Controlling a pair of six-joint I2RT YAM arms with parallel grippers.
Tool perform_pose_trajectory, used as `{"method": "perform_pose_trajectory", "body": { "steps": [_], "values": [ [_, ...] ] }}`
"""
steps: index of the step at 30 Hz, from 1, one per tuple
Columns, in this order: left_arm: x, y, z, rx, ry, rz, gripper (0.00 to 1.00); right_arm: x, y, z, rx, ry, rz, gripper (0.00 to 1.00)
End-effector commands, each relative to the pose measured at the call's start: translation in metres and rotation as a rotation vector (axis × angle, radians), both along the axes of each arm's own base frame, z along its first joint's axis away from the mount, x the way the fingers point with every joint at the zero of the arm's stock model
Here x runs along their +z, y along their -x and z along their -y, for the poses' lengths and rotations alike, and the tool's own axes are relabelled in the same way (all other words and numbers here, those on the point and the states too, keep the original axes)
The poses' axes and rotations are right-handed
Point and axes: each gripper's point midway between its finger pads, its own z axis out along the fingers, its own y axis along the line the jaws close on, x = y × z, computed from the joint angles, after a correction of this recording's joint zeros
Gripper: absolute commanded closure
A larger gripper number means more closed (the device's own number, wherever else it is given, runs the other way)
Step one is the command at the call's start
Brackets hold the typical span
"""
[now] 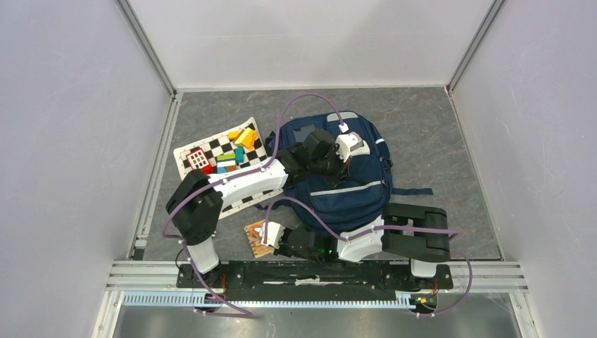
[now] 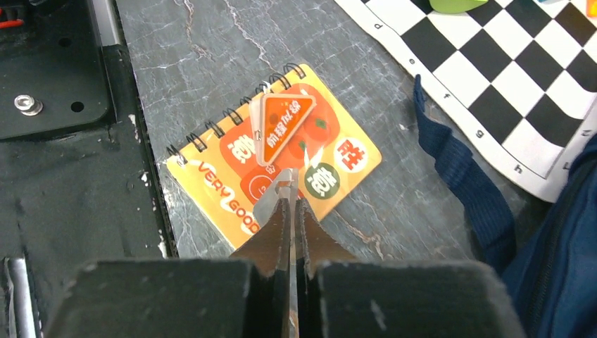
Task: Pack the student bag
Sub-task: Pick up the stationery from the center of the board.
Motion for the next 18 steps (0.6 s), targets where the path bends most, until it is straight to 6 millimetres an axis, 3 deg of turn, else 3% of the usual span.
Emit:
{"method": "perform_pose_trajectory", "body": {
  "steps": [1,9,15,18],
  "values": [
    [0.035,-0.006,0.015,-0.017,0.096,0.059,0.98,0.035,-0.003,0.005,-0.038,-0.089,0.012,1.00],
    [0.031,-0.012,0.011,0.016,0.068,0.073,0.98,0.067,0.012,0.040,-0.012,-0.121,0.012,1.00],
    [0.030,-0.020,0.006,0.070,0.057,0.095,0.98,0.093,0.023,0.096,-0.035,-0.147,-0.035,1.00],
    [0.029,-0.023,0.005,0.091,0.057,0.099,0.98,0.097,0.018,0.126,-0.090,-0.102,-0.046,1.00]
  ]
}}
